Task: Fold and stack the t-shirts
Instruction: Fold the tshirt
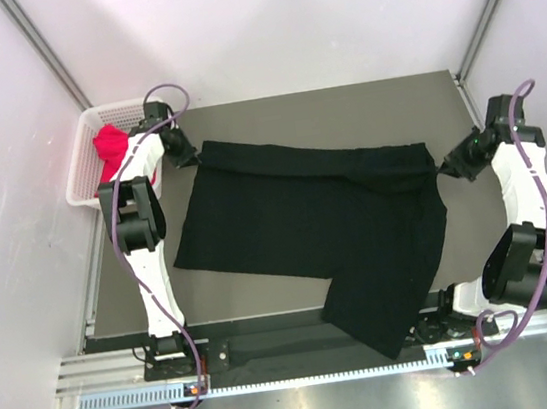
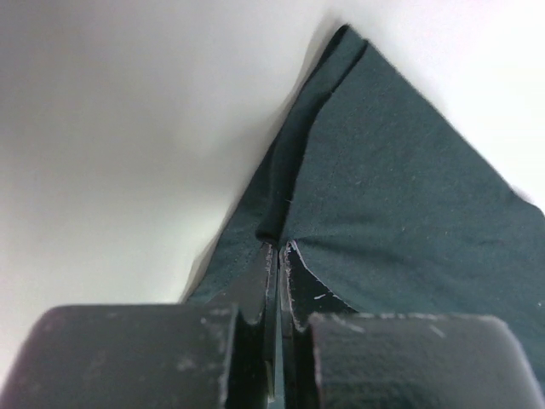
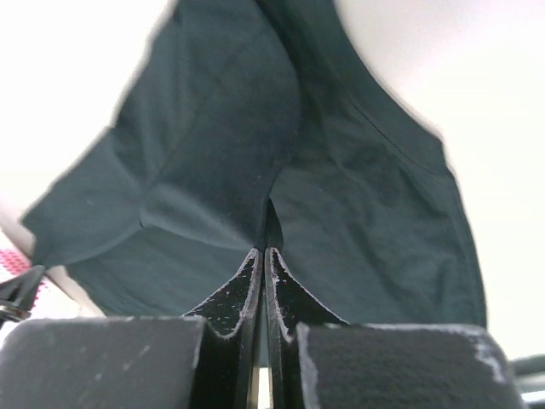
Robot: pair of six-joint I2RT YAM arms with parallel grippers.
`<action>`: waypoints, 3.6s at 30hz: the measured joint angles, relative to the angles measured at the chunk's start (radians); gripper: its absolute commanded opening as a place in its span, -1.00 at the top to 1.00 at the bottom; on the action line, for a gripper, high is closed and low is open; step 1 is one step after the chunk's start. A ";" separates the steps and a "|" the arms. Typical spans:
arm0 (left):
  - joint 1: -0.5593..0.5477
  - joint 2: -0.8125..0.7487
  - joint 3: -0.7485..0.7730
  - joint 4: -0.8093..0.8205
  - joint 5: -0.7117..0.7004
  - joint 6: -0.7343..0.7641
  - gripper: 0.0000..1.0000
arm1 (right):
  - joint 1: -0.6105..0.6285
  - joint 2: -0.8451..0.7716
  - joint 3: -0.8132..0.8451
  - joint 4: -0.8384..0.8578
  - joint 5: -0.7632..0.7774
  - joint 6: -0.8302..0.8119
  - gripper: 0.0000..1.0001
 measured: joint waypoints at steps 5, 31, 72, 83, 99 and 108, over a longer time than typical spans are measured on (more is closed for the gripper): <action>0.000 0.000 -0.012 -0.011 -0.003 0.002 1.00 | 0.006 -0.001 -0.074 0.002 0.000 -0.006 1.00; -0.003 -0.012 -0.054 -0.074 -0.067 0.028 0.13 | 0.008 0.018 -0.232 0.021 0.065 -0.060 0.17; -0.137 -0.014 -0.004 0.062 0.095 -0.010 0.52 | 0.027 0.714 0.303 0.453 -0.156 -0.055 0.43; -0.140 0.012 -0.004 0.045 0.089 -0.012 0.53 | -0.002 0.735 0.303 0.474 -0.074 -0.022 1.00; -0.142 0.012 -0.018 0.038 0.083 -0.017 0.52 | -0.007 0.707 0.520 0.229 0.130 -0.159 -0.14; -0.156 -0.018 -0.084 0.028 0.063 -0.018 0.53 | 0.305 0.375 0.353 0.061 0.270 -0.333 0.46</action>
